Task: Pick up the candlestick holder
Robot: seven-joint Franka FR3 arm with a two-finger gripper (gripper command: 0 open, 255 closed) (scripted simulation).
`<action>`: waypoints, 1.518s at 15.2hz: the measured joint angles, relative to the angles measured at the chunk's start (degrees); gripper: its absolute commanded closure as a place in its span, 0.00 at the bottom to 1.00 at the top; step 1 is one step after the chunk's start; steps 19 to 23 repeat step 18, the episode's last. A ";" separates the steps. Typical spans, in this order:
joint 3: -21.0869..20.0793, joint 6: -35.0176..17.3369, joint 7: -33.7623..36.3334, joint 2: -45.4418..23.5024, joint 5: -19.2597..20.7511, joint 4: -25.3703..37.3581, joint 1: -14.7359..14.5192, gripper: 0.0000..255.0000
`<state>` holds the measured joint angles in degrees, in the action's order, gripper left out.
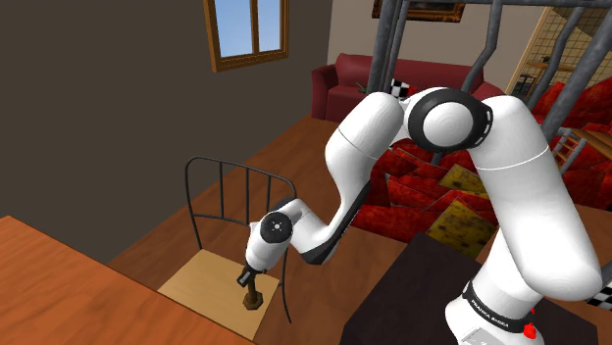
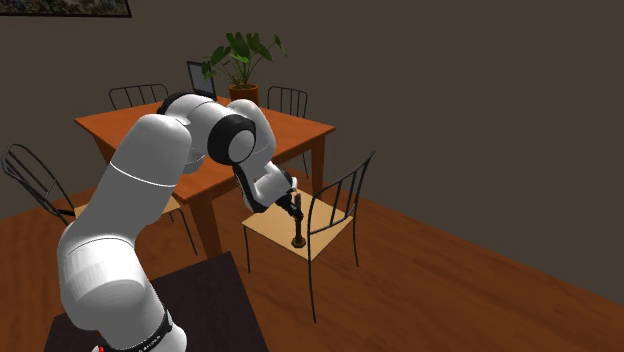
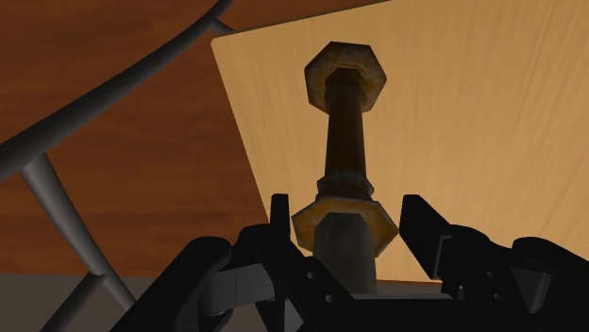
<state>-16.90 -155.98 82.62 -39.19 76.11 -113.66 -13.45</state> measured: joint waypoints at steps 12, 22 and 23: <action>-3.50 1.84 -6.26 6.28 -6.65 -3.52 2.82 1.00; -5.97 3.22 -10.56 10.04 -11.31 -5.07 4.71 1.00; -5.97 3.22 -10.56 10.04 -11.31 -5.07 4.71 1.00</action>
